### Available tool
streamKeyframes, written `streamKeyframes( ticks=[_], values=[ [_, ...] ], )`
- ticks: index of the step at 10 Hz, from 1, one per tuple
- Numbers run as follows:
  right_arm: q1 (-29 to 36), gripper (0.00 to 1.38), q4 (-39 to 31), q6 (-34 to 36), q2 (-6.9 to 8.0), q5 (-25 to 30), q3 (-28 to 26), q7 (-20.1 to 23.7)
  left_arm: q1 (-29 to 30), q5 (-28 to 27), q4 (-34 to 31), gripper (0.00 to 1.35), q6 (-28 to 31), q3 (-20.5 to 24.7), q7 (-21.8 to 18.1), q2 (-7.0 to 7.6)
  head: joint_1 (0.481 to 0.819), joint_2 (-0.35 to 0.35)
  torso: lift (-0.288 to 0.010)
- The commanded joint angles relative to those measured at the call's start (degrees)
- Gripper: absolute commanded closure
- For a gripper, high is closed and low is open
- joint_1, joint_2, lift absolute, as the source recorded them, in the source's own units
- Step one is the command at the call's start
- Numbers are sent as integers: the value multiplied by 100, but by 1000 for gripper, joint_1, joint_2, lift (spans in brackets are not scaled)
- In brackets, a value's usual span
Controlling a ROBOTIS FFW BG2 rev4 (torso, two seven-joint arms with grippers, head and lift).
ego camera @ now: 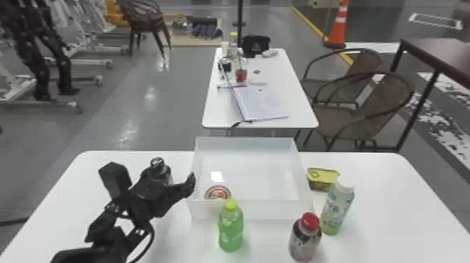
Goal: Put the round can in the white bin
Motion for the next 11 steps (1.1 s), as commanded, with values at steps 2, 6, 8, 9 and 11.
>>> streamKeyframes(
  ticks=[2,6,8,9,11],
  values=[
    [9,94,-29,0,-5,1,0,0,935,-128,-603,128,-572,702,328,-178,549,0,-100],
    [96,96,-126,-18,-5,9,-9,-9,2042,-93,-832,128,-1565,913,1286,-178,549,0,-100],
    [184,96,-179,-35,-5,1,-17,-26,2447,-181,-832,128,-1890,904,1690,-178,549,0,-100],
    [237,94,-214,-44,-5,1,-17,-44,2622,-190,-832,128,-1969,913,1831,-178,549,0,-100],
    [360,96,-319,-53,-5,1,-44,-70,2807,-242,-832,128,-2189,922,2033,-178,549,0,-100]
  ],
)
